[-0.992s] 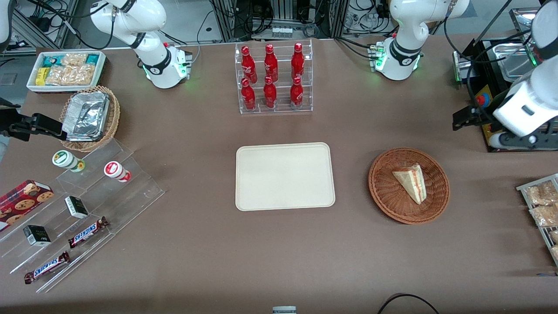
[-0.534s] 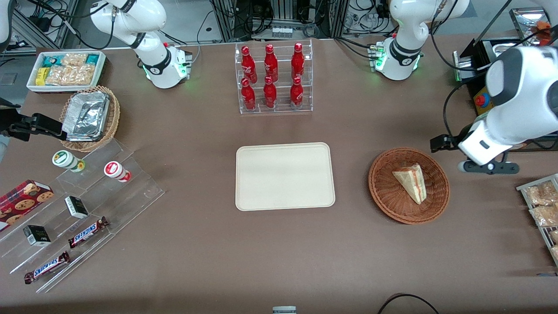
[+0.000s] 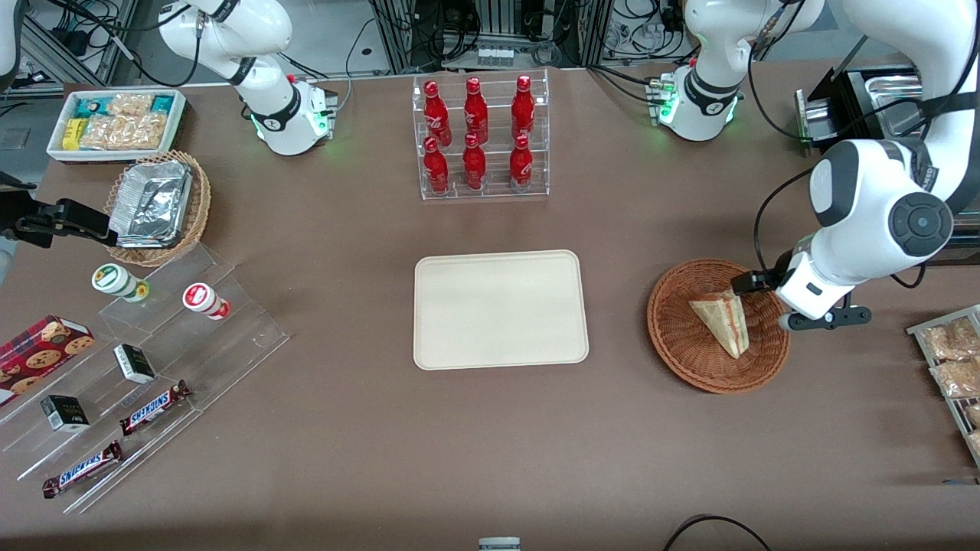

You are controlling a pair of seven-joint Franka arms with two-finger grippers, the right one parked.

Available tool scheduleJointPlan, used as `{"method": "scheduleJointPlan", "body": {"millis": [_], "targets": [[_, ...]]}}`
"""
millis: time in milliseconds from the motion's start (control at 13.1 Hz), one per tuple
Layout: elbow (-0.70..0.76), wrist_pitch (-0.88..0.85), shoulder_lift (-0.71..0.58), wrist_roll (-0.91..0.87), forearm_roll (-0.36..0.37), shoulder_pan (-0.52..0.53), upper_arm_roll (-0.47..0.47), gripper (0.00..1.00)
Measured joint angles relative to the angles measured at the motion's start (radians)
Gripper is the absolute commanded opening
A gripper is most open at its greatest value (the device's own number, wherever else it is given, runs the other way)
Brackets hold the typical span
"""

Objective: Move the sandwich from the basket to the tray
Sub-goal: 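Lower the left gripper onto the wrapped sandwich and close on it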

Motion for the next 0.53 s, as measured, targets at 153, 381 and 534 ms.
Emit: {"method": "scheduleJointPlan", "body": {"millis": [153, 381, 534], "targets": [[-0.045, 0.099, 0.002, -0.083, 0.0, -0.001, -0.002, 1.0], [-0.157, 0.279, -0.004, -0.262, 0.0, -0.002, -0.007, 1.0], [-0.187, 0.307, -0.004, -0.361, 0.0, -0.011, -0.013, 1.0]]}}
